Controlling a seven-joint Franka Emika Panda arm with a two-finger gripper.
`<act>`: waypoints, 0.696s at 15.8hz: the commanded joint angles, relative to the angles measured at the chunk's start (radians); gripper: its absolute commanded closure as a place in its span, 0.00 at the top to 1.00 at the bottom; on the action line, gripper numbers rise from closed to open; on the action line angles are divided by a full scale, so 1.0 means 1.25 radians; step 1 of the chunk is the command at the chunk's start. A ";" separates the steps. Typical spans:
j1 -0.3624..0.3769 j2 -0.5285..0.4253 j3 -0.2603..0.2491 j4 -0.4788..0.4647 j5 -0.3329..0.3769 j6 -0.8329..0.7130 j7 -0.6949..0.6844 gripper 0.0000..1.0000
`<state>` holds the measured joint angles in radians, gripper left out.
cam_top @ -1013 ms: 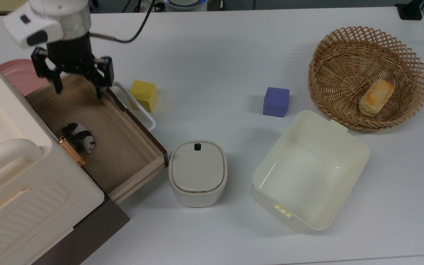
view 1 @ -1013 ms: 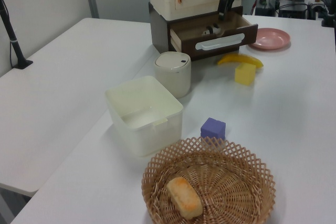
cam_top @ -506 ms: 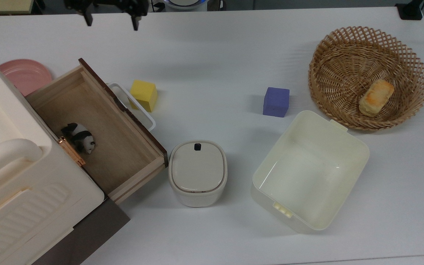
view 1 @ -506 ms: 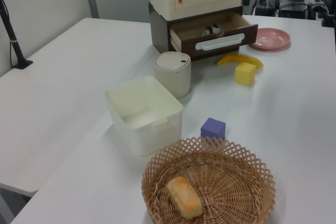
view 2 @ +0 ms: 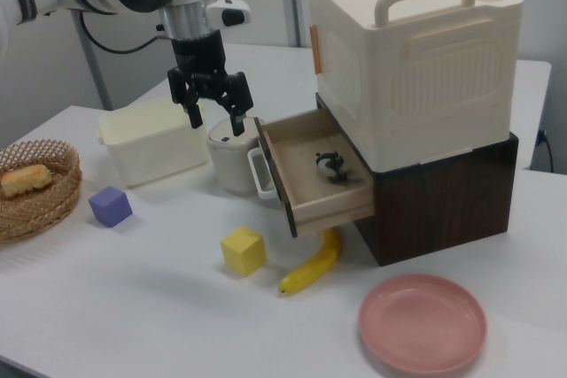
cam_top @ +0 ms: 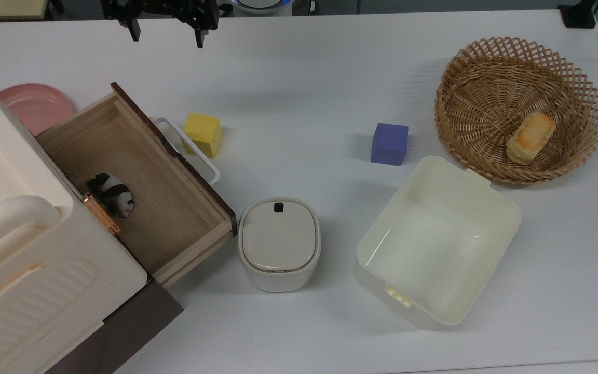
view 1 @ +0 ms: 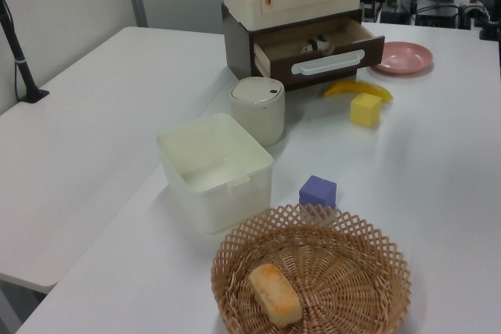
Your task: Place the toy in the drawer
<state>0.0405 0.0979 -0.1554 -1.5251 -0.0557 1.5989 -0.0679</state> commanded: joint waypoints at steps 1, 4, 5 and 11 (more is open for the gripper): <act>0.004 -0.014 0.005 -0.011 -0.005 -0.016 0.014 1.00; 0.002 -0.010 0.005 -0.010 -0.012 -0.007 0.004 1.00; -0.003 -0.008 0.003 -0.008 -0.005 -0.005 0.003 1.00; -0.023 -0.012 0.013 -0.010 -0.002 -0.014 0.014 1.00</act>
<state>0.0274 0.0984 -0.1558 -1.5257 -0.0560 1.5989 -0.0678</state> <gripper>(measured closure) 0.000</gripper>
